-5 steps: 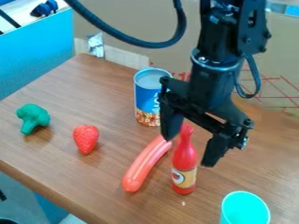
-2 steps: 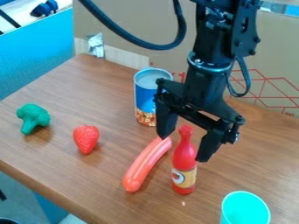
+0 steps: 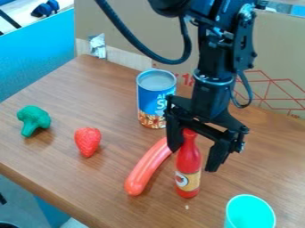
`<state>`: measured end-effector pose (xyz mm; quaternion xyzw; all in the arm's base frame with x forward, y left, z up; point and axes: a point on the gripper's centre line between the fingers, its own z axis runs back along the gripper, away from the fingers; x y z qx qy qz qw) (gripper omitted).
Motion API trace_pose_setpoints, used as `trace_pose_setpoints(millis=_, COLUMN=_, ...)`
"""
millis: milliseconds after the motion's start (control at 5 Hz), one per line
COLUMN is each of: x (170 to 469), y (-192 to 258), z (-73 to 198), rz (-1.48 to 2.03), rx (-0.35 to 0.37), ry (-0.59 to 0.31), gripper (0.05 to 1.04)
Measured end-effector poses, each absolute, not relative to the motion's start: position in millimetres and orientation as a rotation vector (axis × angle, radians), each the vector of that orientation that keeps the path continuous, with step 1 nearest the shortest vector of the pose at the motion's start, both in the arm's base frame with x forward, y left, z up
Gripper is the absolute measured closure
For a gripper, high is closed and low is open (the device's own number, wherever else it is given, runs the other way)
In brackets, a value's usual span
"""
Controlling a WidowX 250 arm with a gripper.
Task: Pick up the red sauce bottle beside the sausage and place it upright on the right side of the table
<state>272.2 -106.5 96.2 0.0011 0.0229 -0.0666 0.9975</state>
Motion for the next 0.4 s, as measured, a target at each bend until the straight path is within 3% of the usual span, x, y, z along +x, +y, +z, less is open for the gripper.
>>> trace_pose_setpoints(millis=200, x=274.6, y=-104.9, z=95.5, rz=-0.148, rx=-0.029, ry=0.022, gripper=0.427)
trace_pose_setpoints(millis=400, x=269.6, y=-105.2, z=95.5, rz=-0.160, rx=-0.006, ry=0.024, gripper=0.594)
